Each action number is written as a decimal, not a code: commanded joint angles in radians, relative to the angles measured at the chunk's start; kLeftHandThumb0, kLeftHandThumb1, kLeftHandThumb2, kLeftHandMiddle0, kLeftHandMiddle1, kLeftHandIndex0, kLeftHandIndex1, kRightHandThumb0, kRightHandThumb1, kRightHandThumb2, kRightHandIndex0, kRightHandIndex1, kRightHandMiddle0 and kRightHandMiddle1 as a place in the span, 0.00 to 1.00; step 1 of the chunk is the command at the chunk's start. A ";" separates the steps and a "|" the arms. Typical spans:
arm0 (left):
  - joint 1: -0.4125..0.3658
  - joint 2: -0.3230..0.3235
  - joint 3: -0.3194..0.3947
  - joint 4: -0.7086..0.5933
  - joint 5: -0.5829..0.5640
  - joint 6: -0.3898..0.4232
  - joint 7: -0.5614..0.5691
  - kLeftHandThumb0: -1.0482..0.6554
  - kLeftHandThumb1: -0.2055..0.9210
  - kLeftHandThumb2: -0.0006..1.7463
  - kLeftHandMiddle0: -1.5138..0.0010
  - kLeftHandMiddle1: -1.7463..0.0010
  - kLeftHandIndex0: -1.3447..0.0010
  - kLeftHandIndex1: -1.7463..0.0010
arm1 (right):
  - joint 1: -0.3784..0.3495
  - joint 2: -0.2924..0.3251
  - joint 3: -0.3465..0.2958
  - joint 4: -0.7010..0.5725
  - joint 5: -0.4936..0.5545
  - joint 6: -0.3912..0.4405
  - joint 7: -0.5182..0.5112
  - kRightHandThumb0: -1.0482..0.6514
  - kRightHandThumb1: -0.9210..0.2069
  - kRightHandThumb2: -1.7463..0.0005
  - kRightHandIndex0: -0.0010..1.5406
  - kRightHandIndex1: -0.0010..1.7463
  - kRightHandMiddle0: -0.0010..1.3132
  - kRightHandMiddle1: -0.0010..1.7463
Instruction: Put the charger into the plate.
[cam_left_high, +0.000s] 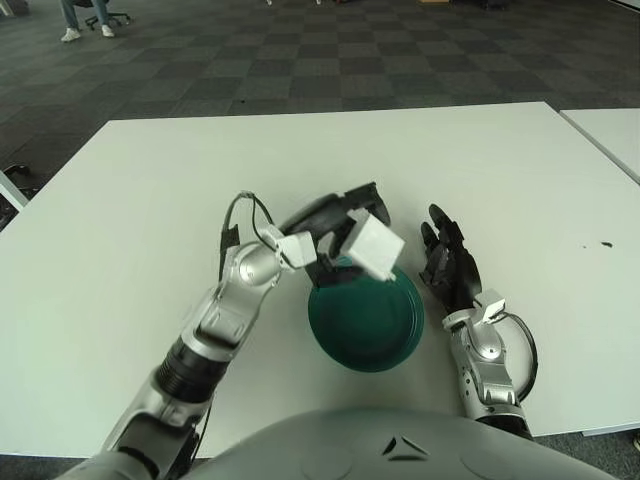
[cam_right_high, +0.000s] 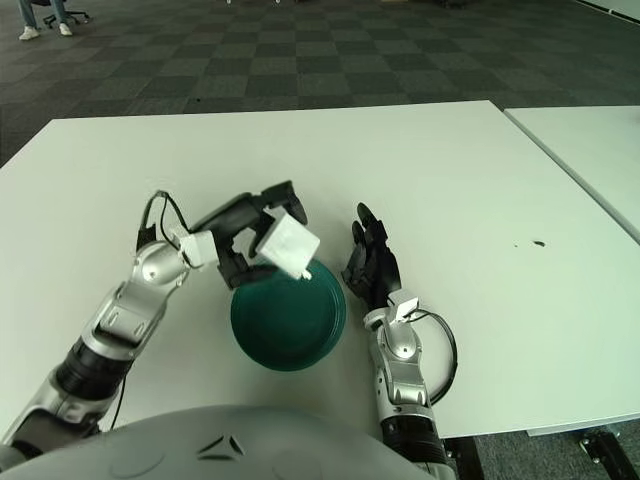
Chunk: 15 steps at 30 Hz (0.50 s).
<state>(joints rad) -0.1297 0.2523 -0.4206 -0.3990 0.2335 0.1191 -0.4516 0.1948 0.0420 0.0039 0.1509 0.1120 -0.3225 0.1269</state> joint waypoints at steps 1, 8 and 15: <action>0.018 0.015 -0.015 -0.043 -0.004 0.018 -0.021 0.33 0.43 0.78 0.16 0.00 0.52 0.00 | 0.062 0.036 0.000 0.097 0.030 0.005 0.009 0.03 0.00 0.48 0.16 0.05 0.00 0.41; 0.045 0.035 -0.059 -0.094 0.016 0.039 -0.063 0.33 0.45 0.76 0.17 0.00 0.54 0.00 | 0.074 0.034 -0.001 0.077 0.003 -0.084 0.004 0.05 0.00 0.52 0.07 0.56 0.00 0.66; 0.068 0.052 -0.120 -0.065 0.045 0.033 -0.080 0.34 0.47 0.75 0.20 0.00 0.55 0.00 | 0.086 0.009 0.002 0.049 -0.018 -0.101 0.012 0.07 0.00 0.54 0.05 0.72 0.00 0.73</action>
<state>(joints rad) -0.0672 0.2935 -0.5247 -0.4745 0.2620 0.1441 -0.5230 0.2140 0.0468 0.0029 0.1482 0.0977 -0.4234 0.1408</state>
